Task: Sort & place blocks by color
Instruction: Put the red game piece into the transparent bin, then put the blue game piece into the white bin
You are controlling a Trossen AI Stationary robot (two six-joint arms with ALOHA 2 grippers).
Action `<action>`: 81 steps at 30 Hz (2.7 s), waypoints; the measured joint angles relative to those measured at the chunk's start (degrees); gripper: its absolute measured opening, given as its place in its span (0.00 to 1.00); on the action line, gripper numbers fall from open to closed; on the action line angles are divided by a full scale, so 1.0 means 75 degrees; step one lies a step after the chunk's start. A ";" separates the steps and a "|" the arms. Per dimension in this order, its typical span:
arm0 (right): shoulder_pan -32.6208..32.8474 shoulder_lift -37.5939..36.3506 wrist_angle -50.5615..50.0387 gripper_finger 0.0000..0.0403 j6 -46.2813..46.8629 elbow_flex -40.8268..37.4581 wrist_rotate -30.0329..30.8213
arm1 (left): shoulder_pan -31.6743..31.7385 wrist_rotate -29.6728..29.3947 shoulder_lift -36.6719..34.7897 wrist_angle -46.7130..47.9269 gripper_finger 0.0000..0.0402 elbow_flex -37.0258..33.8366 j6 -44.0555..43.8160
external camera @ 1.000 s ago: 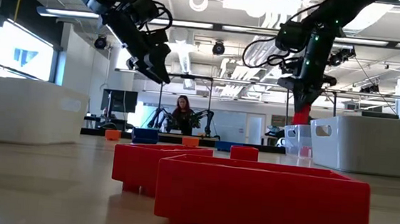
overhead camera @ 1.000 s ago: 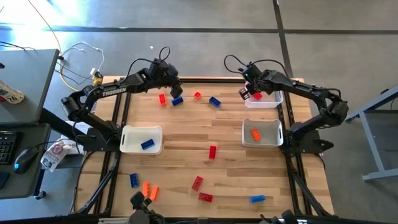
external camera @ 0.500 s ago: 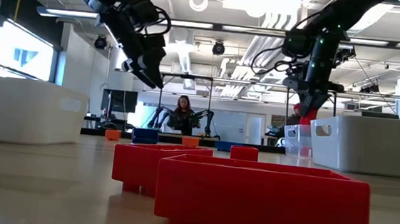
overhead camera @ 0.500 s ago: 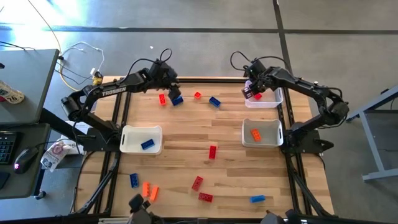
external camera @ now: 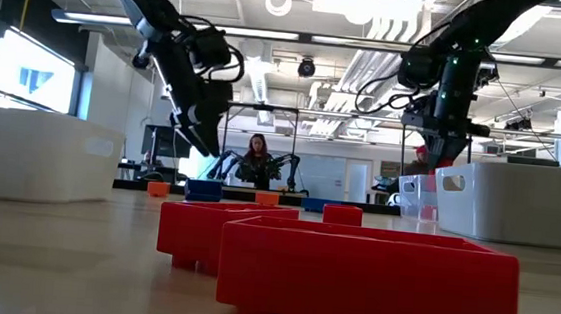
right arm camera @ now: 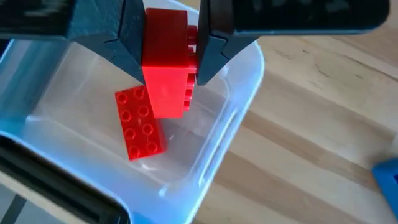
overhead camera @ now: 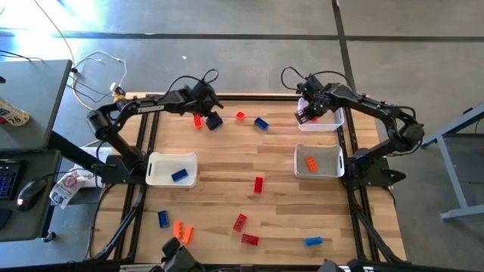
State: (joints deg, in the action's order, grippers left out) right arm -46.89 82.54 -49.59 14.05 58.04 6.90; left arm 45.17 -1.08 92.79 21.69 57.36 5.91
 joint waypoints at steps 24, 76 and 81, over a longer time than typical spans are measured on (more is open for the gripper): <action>0.0023 0.0000 -0.0022 0.45 -0.0893 -0.0021 -0.0122 | -0.0067 0.0050 0.1023 -0.0125 0.58 0.0003 -0.0159; 0.1447 -0.0020 -0.0299 0.45 -0.0804 0.0614 -0.0199 | -0.0937 0.0050 -0.1993 0.2235 0.17 0.0009 -0.0396; 0.1889 -0.0020 -0.0126 0.45 -0.0656 0.0652 -0.0218 | -0.1510 0.0034 -0.2664 0.2904 0.17 0.0009 -0.0711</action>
State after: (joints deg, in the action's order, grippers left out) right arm -32.73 82.39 -50.53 9.13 62.94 5.26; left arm 33.85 -0.83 72.80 43.47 57.43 0.58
